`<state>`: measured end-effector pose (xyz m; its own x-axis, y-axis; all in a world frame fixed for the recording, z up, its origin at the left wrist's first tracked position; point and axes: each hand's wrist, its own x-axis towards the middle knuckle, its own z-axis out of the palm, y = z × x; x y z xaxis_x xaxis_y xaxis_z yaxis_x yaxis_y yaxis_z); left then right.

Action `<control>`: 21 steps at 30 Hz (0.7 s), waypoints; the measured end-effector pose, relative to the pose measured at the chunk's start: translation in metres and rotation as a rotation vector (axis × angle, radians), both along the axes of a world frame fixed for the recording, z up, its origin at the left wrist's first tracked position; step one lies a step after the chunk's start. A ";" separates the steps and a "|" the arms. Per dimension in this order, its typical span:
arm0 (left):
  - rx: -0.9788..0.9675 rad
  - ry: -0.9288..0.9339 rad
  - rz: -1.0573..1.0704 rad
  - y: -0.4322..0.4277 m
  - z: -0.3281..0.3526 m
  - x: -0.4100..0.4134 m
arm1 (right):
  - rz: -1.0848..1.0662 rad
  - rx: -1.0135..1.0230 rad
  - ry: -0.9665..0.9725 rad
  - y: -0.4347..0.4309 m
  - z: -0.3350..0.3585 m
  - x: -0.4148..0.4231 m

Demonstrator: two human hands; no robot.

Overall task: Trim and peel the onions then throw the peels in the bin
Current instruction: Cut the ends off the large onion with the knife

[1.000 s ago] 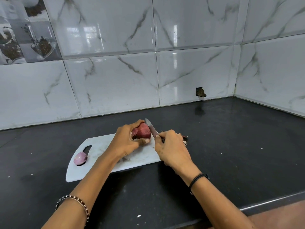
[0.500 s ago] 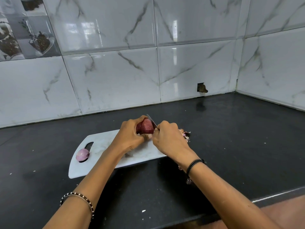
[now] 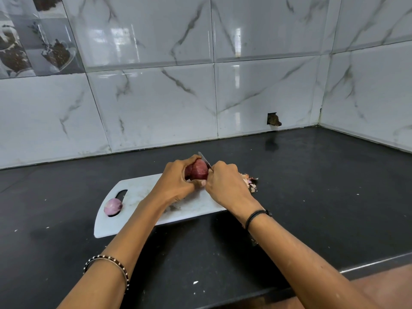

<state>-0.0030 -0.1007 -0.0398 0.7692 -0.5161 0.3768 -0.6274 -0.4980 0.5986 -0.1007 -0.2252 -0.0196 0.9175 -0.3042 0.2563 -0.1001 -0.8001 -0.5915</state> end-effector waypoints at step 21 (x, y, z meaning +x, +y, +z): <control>-0.021 -0.004 -0.006 0.001 -0.003 0.006 | 0.009 0.000 0.023 -0.001 0.002 -0.002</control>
<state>0.0032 -0.0999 -0.0432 0.7648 -0.5124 0.3907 -0.6325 -0.4814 0.6068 -0.1022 -0.2264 -0.0180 0.9260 -0.2956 0.2346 -0.1064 -0.8010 -0.5891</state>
